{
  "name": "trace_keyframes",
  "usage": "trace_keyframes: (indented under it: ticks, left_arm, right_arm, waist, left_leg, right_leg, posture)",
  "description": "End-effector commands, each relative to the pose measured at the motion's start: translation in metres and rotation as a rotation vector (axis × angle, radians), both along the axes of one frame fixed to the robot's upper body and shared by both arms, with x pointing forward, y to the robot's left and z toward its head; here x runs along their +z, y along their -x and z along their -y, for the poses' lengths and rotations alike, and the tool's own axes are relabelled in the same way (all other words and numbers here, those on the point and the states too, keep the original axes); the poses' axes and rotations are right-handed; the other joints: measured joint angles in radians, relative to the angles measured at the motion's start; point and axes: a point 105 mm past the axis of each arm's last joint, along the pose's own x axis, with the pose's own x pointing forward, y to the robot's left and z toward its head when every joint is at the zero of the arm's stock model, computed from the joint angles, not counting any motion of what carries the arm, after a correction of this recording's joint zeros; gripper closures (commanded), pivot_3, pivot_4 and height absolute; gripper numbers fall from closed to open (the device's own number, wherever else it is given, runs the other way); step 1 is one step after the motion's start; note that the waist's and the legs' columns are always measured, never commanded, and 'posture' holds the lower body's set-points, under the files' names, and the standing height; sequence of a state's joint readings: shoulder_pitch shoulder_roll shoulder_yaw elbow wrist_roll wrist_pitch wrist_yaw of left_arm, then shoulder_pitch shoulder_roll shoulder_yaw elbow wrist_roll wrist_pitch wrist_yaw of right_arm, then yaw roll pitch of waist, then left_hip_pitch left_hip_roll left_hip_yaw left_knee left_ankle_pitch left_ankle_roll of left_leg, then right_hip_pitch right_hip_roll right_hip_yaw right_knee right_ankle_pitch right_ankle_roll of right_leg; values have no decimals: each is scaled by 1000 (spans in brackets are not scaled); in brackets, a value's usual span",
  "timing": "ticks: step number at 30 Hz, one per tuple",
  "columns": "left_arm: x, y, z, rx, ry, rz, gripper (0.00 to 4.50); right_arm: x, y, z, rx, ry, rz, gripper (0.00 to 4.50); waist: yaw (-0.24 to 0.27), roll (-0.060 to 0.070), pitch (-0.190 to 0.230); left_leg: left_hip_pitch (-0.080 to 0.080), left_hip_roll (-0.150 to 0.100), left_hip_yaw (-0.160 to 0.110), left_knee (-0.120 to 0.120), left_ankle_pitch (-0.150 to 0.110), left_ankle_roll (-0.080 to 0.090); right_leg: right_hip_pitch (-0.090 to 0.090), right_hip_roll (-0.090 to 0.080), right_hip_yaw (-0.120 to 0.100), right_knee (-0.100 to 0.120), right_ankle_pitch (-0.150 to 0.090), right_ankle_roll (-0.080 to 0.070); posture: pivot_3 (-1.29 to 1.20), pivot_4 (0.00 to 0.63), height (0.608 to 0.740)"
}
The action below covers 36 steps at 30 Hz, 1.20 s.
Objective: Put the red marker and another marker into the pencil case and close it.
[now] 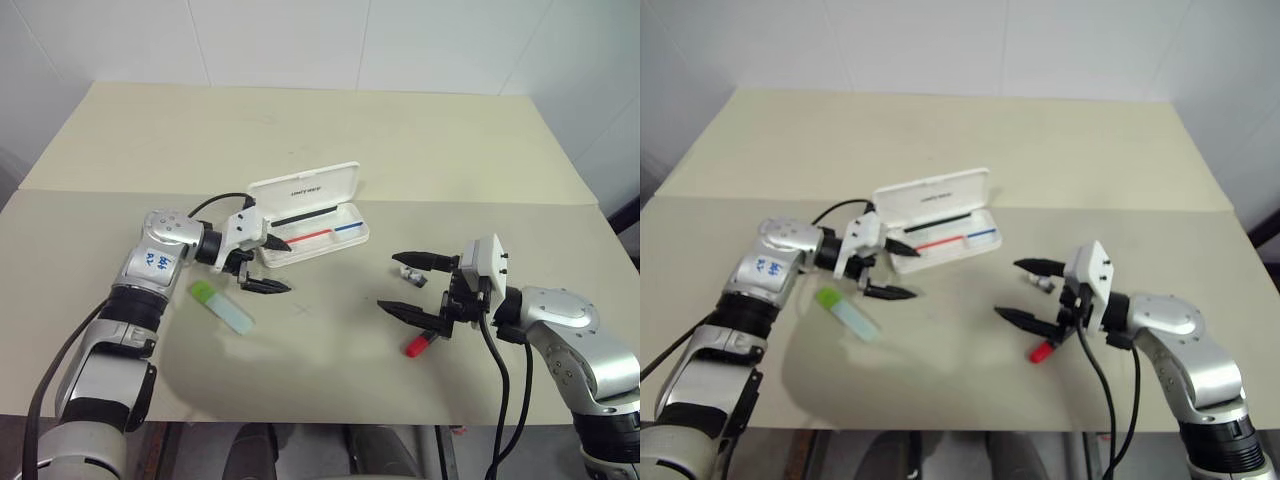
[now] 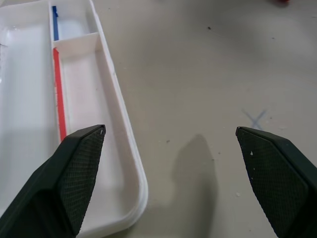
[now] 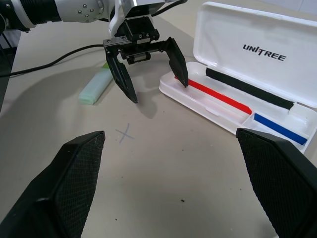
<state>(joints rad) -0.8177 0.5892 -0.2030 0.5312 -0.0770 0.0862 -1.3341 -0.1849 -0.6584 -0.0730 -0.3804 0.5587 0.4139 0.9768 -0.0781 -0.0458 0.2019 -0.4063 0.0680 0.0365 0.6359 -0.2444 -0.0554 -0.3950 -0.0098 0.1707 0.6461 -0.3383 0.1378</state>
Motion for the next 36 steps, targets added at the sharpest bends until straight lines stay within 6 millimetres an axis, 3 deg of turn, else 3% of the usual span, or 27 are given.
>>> trace_keyframes:
  ticks: [1, 7, 12, 20, 26, 36]
  left_arm:
    - [1, -3, 2, 1, -26, 3, 18]
    - [-12, -9, 0, 36, -111, -29, 18]
    - [-11, -18, 3, 57, -114, 16, 18]
    - [-5, -19, 5, 30, -112, 35, 2531]
    - [4, -16, 4, 12, -100, 66, 4442]
    - [23, 3, -4, -13, -76, 146, 4481]
  right_arm:
    - [9, 0, 1, -8, -5, 43, 0]
    - [9, -2, 1, -15, -3, 46, 0]
    - [10, -3, 3, -19, -1, 48, 0]
    - [17, 3, 15, 3, -86, 85, 0]
    - [7, 8, 21, 26, -72, 29, 0]
    - [4, 10, 42, 42, -52, -19, 0]
  waist:
    - [0, 0, 0]
    - [1, 0, 0]
    - [2, 0, 0]
    - [-2, 0, 0]
    - [-2, 0, 0]
    - [-3, 0, 0]
  left_leg:
    - [0, 0, 0, 0, 0, 0]
    - [0, 0, 0, 0, 0, 0]
    - [1, 0, 0, 2, 1, 1]
    - [0, -1, -1, 8, 1, 1]
    - [0, -1, 0, 8, 0, 2]
    - [0, -1, -1, 8, -1, 2]
  right_leg:
    - [0, 0, 0, 0, 0, 0]
    - [0, 0, 0, 0, 0, 0]
    - [1, 0, 0, 2, 0, 0]
    - [2, 0, 0, 5, 1, 1]
    - [1, 0, 0, 5, 0, 2]
    - [1, 0, 1, 5, 0, 2]
  posture:
    - [0, 150, 740]
    - [0, 150, 740]
    - [0, 150, 740]
    - [0, 150, 740]
    - [0, 150, 740]
    - [0, 150, 740]
